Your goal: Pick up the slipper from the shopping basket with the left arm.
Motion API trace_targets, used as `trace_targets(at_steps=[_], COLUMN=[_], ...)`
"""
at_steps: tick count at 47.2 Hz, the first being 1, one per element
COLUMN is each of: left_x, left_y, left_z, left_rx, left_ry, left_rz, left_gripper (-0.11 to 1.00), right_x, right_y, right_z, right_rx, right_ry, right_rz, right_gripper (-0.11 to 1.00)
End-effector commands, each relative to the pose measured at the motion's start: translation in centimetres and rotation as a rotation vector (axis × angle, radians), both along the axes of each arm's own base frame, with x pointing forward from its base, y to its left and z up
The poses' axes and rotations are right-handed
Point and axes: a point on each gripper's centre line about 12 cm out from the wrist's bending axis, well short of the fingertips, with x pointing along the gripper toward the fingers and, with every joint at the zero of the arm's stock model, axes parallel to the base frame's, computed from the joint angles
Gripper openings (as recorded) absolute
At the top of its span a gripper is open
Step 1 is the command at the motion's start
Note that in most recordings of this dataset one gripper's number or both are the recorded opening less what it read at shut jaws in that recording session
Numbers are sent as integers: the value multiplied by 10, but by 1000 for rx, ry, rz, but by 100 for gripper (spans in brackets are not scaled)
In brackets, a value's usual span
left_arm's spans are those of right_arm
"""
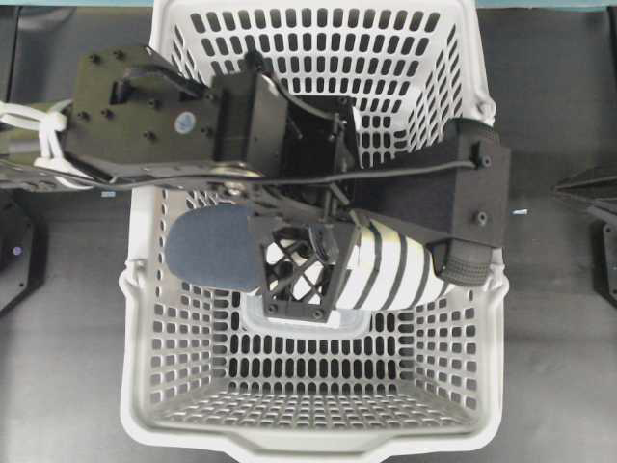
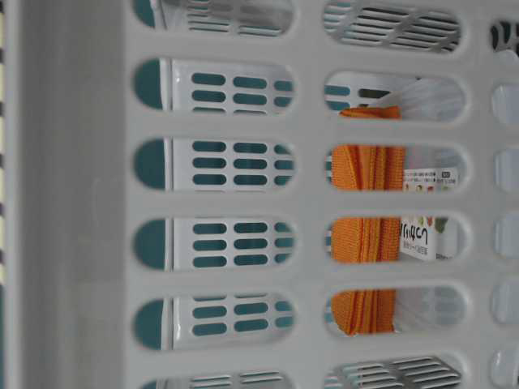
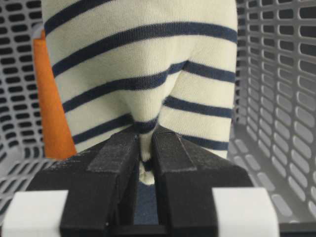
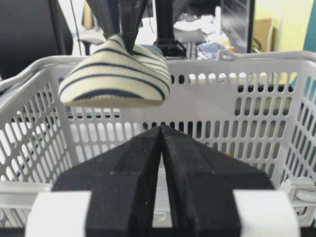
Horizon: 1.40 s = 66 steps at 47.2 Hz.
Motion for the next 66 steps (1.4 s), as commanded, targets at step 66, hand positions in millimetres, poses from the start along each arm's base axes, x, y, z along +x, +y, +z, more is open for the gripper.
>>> trace_targets(at_steps=[66], left_x=[-14], left_y=[7], left_z=[-49], left_rx=[-12], left_ry=[-27], left_rz=[41], left_gripper=[6], right_x=[-1], right_y=[2], right_z=[1], right_rx=[15], right_ry=[19], right_rz=[9], right_gripper=[-1])
